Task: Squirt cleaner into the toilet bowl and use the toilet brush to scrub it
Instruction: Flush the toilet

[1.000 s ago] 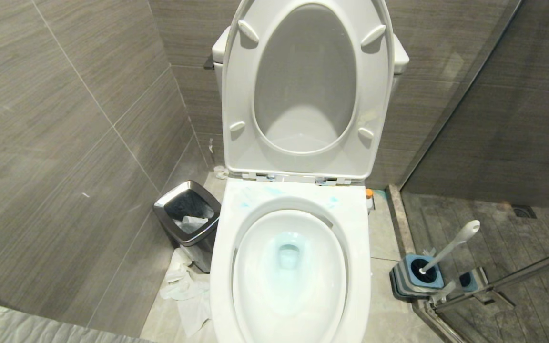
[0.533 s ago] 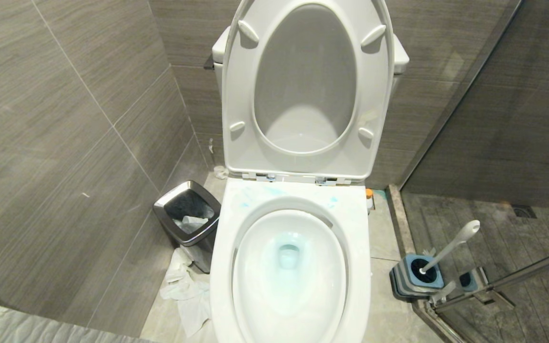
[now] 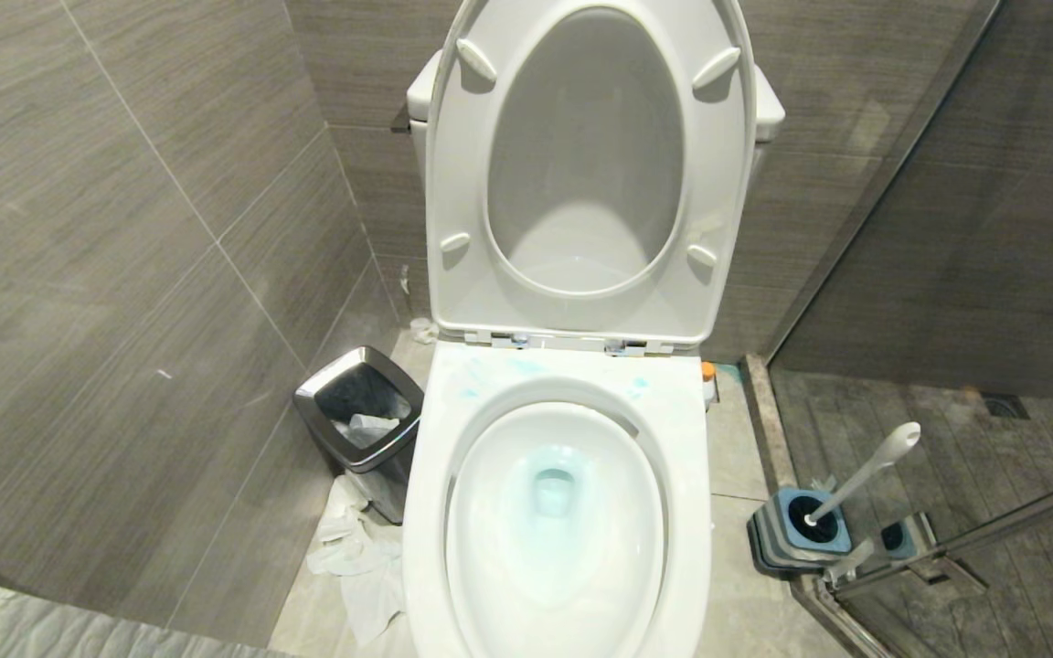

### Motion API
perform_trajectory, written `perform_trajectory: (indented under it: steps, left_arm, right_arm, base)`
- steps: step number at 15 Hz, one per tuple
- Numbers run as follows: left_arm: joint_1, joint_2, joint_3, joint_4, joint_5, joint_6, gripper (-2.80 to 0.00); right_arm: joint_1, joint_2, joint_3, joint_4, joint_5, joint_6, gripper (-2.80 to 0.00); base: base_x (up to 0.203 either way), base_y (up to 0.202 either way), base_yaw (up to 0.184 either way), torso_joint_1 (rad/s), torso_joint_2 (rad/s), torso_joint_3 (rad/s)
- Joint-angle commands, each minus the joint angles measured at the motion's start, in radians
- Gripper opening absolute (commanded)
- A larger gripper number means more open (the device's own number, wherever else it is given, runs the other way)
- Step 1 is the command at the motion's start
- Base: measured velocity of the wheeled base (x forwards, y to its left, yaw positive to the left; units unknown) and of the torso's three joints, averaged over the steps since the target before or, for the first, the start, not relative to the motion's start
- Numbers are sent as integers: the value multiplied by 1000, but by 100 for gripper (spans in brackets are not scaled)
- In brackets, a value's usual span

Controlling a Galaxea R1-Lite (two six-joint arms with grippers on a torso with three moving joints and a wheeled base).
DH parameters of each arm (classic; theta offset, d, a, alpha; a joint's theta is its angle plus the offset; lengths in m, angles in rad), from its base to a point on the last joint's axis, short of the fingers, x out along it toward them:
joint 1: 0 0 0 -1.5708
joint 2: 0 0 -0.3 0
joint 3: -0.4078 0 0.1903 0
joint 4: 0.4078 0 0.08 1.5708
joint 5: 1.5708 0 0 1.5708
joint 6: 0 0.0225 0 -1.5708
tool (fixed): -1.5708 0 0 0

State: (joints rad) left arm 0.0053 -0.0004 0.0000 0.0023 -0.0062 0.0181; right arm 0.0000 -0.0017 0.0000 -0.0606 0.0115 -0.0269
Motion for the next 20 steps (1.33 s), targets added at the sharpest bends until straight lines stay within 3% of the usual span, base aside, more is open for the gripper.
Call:
perform_trajectory:
  steps: [1, 4, 7, 12, 14, 16, 20]
  left_arm:
    - [1, 0, 2, -1, 2, 0, -280]
    - [1, 0, -3, -5, 2, 29, -280]
    - [1, 0, -66, -77, -24, 82, -280]
    - [1, 53, -344, 24, -73, 105, -280]
    - [5, 205, -467, 78, -84, 106, -280]
    - [30, 387, -586, 84, -144, 102, -280]
    - [38, 769, -756, -35, -289, 104, -280]
  right_arm:
    - [0, 2, 25, -1, 0, -1, -280]
    - [0, 2, 25, -1, 1, -1, -280]
    - [0, 2, 25, -1, 1, -1, -280]
    - [0, 2, 25, -1, 1, -1, -280]
    - [0, 2, 25, -1, -1, -1, -280]
    - [0, 2, 25, -1, 1, -1, -280]
    - [0, 2, 25, -1, 1, -1, -280]
  base:
    - [0, 0, 0, 0, 0, 0]
    - [0, 0, 0, 0, 0, 0]
    - [0, 0, 0, 0, 0, 0]
    - [0, 0, 0, 0, 0, 0]
    - [0, 0, 0, 0, 0, 0]
    - [0, 0, 0, 0, 0, 0]
    - [0, 0, 0, 0, 0, 0]
